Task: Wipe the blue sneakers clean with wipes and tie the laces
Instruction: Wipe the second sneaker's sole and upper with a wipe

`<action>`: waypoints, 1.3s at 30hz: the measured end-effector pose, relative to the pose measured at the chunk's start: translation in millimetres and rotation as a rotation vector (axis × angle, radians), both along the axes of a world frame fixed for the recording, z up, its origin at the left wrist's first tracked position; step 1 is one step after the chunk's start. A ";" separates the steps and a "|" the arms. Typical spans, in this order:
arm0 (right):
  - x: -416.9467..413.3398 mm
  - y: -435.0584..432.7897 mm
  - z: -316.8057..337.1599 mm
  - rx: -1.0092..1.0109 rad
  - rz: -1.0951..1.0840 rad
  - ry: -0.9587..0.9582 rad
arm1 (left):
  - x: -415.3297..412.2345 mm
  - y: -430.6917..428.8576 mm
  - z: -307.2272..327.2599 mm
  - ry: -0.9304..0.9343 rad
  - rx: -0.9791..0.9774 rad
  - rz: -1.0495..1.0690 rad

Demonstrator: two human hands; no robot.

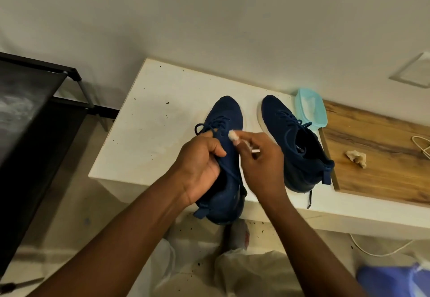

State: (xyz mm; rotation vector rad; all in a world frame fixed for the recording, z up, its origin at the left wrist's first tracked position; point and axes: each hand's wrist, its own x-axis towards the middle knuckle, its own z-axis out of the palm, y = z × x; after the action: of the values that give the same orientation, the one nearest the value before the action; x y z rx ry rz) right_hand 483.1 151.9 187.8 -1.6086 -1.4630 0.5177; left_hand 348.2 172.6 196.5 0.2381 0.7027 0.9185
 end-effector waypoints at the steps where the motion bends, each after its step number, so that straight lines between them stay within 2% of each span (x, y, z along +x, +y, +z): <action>1: 1.1 7.2 0.2 -0.014 -0.043 0.023 | 1.1 -1.1 0.1 -0.016 0.003 -0.005; 4: -6.3 -9.7 7.2 -0.027 0.060 0.014 | -3.0 -1.7 -0.6 -0.078 0.000 0.014; 7: -14.6 -50.1 15.4 -0.016 0.297 -0.062 | -9.6 2.6 -0.3 -0.034 0.025 -0.008; 8: -12.3 -52.1 15.6 -0.002 0.304 -0.082 | -9.6 3.4 1.4 -0.020 0.030 -0.023; 13: 4.6 4.3 6.5 0.001 0.002 -0.055 | 4.1 2.4 -0.6 0.086 0.083 -0.072; 19: -4.8 -21.0 14.4 -0.027 0.326 -0.181 | -4.1 8.1 -7.0 0.081 -0.012 -0.010; 21: 7.5 -21.6 11.3 -0.023 0.263 -0.217 | -3.4 9.0 -4.1 0.071 0.014 -0.013; 25: 19.0 15.4 -1.7 0.035 -0.018 -0.244 | 4.3 7.7 -6.0 0.036 0.062 -0.046; 27: 3.5 15.5 -2.3 0.060 0.036 -0.227 | 2.0 7.7 -7.7 -0.004 0.070 -0.052; 31: -10.3 -24.0 7.9 0.065 0.318 -0.278 | -10.0 11.5 -9.9 -0.051 0.053 -0.059; 33: 5.9 -21.1 6.0 0.090 0.245 -0.318 | -8.6 11.8 -9.3 -0.083 0.054 -0.065; 36: 22.9 14.1 -9.8 0.049 0.018 -0.346 | 1.1 10.1 -9.3 -0.058 0.063 -0.069; 39: 5.9 16.9 -9.4 0.026 0.049 -0.309 | 4.1 10.0 -9.4 -0.069 0.051 -0.042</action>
State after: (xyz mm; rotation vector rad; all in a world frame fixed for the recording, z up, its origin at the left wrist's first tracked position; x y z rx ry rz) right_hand 489.1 168.8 178.5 -1.6900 -1.7316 0.2837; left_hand 352.2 182.6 187.1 0.2643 0.6092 0.9015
